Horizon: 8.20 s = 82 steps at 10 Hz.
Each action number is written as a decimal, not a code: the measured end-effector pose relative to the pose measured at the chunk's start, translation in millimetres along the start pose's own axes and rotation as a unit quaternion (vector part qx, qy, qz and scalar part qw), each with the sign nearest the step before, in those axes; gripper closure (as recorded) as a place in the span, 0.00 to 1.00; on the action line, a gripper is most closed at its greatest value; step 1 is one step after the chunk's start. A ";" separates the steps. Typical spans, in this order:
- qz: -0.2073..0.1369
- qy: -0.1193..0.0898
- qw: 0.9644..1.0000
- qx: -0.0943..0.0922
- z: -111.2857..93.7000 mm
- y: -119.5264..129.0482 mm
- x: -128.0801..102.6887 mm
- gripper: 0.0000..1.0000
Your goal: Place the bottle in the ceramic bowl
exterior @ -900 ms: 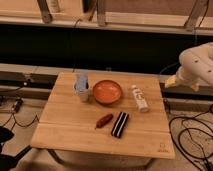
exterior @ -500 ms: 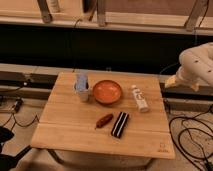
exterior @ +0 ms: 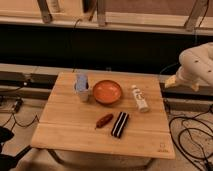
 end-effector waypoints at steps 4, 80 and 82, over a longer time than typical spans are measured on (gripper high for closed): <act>0.000 0.000 1.000 0.000 0.0 0.0 0.0 0.20; -0.502 0.019 0.862 -0.066 45.1 378.2 15.6 0.85; -0.502 0.019 0.862 -0.066 45.2 377.9 15.6 0.86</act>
